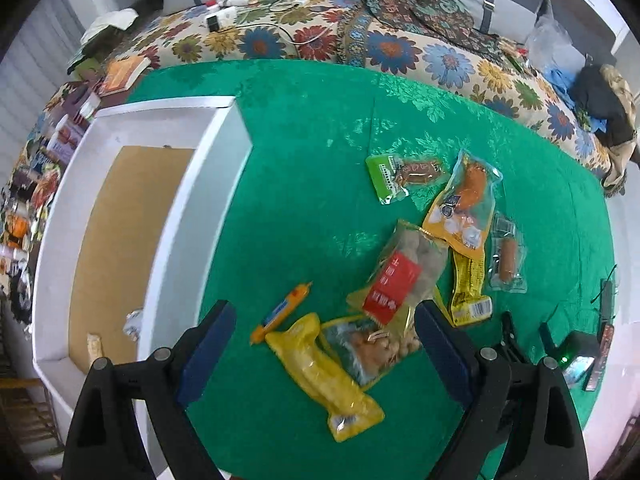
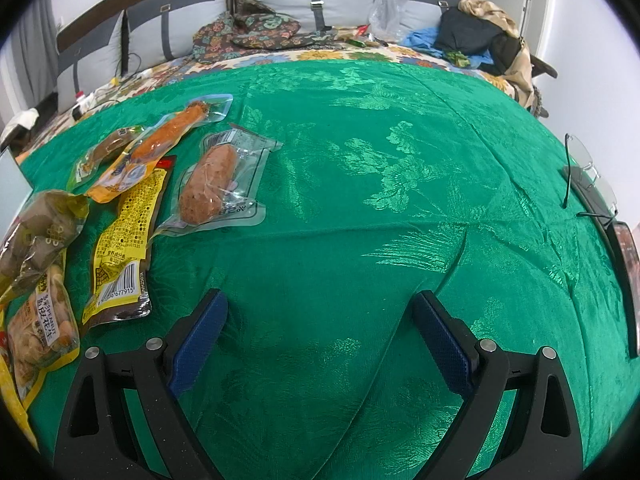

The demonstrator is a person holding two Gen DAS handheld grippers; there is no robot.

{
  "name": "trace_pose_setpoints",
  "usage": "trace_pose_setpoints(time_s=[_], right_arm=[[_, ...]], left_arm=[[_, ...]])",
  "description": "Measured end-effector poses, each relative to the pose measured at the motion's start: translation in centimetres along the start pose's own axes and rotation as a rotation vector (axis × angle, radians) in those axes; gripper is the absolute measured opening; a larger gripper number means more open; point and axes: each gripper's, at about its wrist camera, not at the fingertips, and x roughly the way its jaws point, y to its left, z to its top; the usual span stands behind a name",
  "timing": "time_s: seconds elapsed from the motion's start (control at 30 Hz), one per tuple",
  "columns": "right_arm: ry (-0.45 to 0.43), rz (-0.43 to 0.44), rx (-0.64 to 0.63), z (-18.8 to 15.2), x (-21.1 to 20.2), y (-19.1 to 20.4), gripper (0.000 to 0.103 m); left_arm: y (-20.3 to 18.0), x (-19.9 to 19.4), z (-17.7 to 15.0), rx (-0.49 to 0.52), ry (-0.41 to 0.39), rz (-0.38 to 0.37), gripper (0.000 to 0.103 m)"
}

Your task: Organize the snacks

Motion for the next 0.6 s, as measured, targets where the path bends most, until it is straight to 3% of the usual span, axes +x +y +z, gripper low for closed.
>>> trace_pose_setpoints(time_s=[0.3,0.6], right_arm=[[0.000,0.000,0.000,0.0,0.1,0.0,0.096],[0.000,0.000,0.000,0.0,0.1,0.0,0.096]], left_arm=[[-2.0,2.5,-0.8,0.109,-0.043,0.029,0.091],[-1.1,3.4,-2.9,0.087,-0.036,0.034,0.091]])
